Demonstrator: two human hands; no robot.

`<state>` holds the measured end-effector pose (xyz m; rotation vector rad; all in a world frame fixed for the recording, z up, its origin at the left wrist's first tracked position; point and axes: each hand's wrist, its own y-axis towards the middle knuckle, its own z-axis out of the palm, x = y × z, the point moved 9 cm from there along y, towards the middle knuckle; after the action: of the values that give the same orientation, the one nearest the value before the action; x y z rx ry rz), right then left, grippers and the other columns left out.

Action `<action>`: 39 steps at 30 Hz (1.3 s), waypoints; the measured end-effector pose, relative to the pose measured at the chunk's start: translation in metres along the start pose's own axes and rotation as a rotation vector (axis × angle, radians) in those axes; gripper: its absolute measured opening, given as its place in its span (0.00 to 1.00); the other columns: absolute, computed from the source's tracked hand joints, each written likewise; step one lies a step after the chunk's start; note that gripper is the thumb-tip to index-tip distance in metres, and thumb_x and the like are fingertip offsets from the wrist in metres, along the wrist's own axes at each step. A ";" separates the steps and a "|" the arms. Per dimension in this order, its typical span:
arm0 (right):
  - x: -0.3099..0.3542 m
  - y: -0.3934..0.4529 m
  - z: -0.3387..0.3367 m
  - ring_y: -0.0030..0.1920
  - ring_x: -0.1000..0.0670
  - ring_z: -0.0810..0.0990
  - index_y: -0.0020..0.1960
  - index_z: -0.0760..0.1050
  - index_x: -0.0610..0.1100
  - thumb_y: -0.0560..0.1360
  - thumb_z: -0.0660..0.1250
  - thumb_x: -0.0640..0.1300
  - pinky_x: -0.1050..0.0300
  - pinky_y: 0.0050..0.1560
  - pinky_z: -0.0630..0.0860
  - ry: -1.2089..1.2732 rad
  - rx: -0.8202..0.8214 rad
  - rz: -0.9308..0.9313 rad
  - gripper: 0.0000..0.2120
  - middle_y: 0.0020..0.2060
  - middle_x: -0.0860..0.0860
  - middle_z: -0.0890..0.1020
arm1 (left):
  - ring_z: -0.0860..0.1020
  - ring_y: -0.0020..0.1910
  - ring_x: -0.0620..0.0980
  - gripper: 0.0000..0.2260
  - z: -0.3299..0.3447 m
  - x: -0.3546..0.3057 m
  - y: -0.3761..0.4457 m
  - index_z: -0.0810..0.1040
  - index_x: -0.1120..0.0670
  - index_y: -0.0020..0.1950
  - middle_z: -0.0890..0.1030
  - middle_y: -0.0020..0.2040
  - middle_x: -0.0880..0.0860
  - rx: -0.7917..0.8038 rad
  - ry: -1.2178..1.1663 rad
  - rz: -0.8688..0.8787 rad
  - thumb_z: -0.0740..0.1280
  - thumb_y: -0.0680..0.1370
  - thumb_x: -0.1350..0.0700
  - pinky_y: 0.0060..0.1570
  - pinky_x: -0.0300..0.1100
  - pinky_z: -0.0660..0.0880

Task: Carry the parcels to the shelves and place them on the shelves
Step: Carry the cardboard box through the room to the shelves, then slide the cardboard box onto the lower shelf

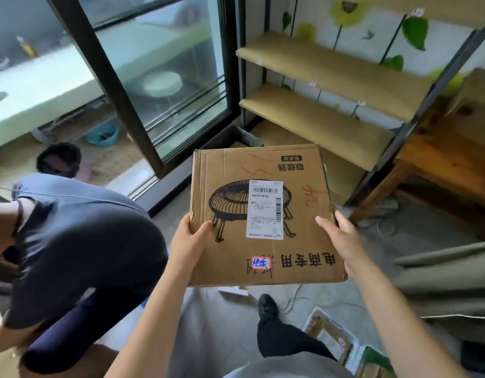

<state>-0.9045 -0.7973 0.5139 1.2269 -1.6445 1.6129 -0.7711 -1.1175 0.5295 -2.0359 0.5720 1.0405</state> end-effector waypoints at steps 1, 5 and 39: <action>0.006 0.018 -0.004 0.63 0.47 0.81 0.74 0.70 0.55 0.71 0.71 0.61 0.41 0.67 0.76 -0.001 -0.001 0.006 0.33 0.63 0.54 0.81 | 0.80 0.56 0.53 0.20 0.008 -0.010 0.014 0.70 0.45 0.71 0.81 0.59 0.50 0.004 -0.004 -0.004 0.66 0.80 0.48 0.56 0.49 0.74; 0.046 0.077 -0.014 0.67 0.47 0.78 0.76 0.67 0.54 0.70 0.70 0.62 0.40 0.69 0.74 -0.016 -0.009 0.003 0.37 0.68 0.55 0.79 | 0.81 0.56 0.53 0.18 0.035 -0.055 0.065 0.72 0.45 0.68 0.82 0.59 0.51 -0.001 -0.009 0.004 0.67 0.79 0.48 0.58 0.51 0.77; 0.260 0.421 0.077 0.62 0.46 0.81 0.71 0.71 0.56 0.78 0.65 0.58 0.38 0.64 0.77 0.071 -0.383 0.113 0.22 0.62 0.52 0.83 | 0.81 0.51 0.49 0.17 0.123 -0.344 0.546 0.76 0.47 0.67 0.83 0.54 0.49 0.362 0.139 0.152 0.68 0.79 0.49 0.47 0.45 0.76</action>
<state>-1.3685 -0.9854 0.5213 0.8866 -1.8947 1.3050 -1.3906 -1.3359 0.5332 -1.7720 0.9291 0.8148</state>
